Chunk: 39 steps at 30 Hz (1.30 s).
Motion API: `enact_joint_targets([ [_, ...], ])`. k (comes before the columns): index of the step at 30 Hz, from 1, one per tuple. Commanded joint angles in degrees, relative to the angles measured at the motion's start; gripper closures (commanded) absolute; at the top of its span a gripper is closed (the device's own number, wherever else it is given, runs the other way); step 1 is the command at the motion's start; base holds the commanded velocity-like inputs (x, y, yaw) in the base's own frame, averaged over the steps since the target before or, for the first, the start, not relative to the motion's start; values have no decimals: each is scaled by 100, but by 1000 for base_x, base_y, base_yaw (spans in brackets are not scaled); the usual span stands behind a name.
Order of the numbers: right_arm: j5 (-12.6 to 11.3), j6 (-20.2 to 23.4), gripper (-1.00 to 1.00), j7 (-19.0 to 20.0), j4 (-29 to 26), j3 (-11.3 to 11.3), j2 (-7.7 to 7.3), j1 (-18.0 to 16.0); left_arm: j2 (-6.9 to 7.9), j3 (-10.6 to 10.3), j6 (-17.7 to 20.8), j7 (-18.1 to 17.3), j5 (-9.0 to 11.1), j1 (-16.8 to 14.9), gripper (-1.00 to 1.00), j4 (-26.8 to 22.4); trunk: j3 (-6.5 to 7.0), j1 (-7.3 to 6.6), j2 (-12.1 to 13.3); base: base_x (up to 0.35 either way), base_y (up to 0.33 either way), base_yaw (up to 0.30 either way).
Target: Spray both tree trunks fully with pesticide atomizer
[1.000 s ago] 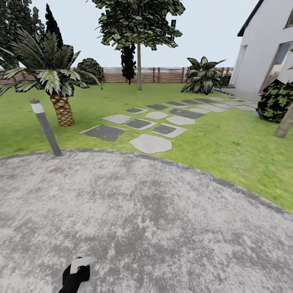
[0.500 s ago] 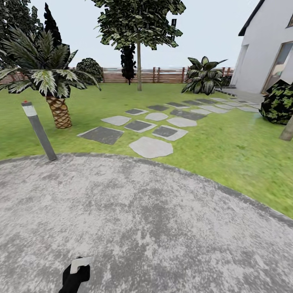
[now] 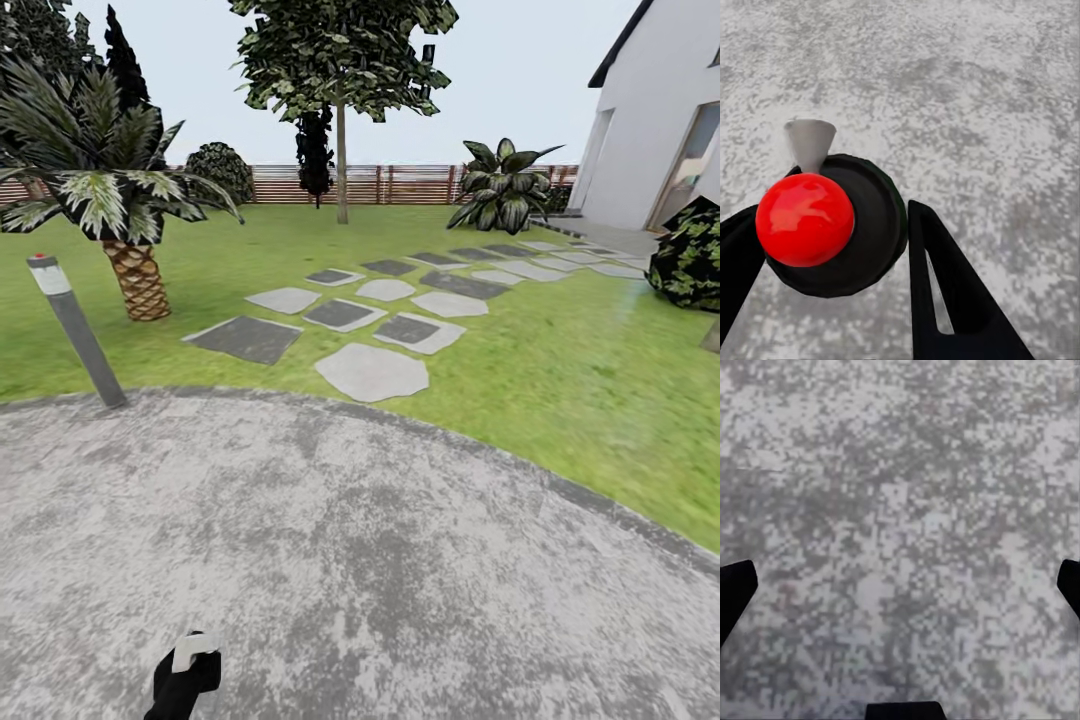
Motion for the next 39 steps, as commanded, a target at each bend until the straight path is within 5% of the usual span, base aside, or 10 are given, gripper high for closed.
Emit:
enact_joint_targets([
  [1, 0, 0, -100, 0, 0, 0, 0, 0, 2, 0, 0, -1, 1, 0, 100, -1, 0, 0, 0, 338, 0, 0],
  [39, 0, 0, -100, 0, 0, 0, 0, 0, 6, 0, -7, 26, 1, 9, 100, -54, 0, 0, 0, 338, 0, 0],
])
